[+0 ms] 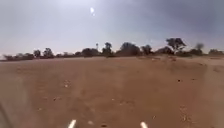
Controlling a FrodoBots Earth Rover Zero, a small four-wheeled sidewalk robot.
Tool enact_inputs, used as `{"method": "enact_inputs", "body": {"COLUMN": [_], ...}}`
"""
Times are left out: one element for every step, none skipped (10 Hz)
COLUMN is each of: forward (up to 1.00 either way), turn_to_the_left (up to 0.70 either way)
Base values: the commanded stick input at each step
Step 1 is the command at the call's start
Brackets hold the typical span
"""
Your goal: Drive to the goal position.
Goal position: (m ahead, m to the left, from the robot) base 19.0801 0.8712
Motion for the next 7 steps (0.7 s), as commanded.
{"method": "enact_inputs", "body": {"forward": [0.7,0.7,0.7,0.7,0.7,0.7,0.7], "turn_to_the_left": [0.0,0.0,0.0,0.0,0.0,0.0,0.0]}}
